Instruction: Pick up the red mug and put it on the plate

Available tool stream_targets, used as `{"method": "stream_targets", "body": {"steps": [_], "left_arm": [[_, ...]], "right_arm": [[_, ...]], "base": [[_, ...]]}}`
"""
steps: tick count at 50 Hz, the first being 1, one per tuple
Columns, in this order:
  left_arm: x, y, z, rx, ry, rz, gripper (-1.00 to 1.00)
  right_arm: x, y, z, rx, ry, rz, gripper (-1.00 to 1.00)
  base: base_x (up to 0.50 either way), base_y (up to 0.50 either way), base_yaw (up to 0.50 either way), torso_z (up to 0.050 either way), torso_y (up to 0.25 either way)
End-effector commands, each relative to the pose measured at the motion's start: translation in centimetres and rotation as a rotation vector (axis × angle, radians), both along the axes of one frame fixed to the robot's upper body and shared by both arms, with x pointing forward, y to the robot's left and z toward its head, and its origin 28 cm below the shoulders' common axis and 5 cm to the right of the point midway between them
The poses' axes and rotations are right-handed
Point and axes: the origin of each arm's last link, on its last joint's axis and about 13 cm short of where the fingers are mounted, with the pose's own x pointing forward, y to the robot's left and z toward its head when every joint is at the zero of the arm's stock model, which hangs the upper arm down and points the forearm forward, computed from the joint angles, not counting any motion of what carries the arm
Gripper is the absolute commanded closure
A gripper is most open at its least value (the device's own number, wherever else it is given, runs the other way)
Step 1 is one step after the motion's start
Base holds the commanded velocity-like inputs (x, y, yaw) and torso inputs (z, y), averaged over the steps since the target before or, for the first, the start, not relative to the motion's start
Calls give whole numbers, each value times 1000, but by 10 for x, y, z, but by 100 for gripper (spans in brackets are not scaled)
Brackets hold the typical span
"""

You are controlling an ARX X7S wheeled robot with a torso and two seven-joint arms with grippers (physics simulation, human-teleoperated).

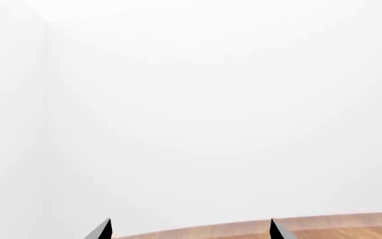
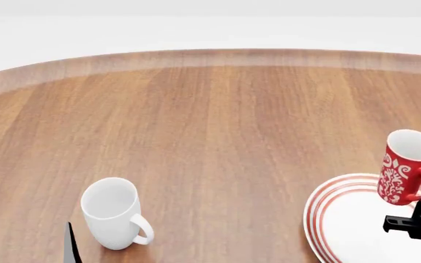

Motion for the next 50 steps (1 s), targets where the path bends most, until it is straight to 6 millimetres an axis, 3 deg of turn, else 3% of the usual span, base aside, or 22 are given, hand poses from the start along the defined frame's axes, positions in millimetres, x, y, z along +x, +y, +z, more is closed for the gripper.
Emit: {"method": "stream_targets", "body": {"steps": [1, 50], "left_arm": [[0, 0, 0, 11, -16, 0, -100], [1, 0, 0, -7, -28, -1, -100]], "right_arm": [[0, -1, 2, 5, -13, -9, 100], [2, 0, 2, 13, -26, -7, 100]], "base": [[0, 0, 0, 0, 0], [0, 0, 0, 15, -129]]}}
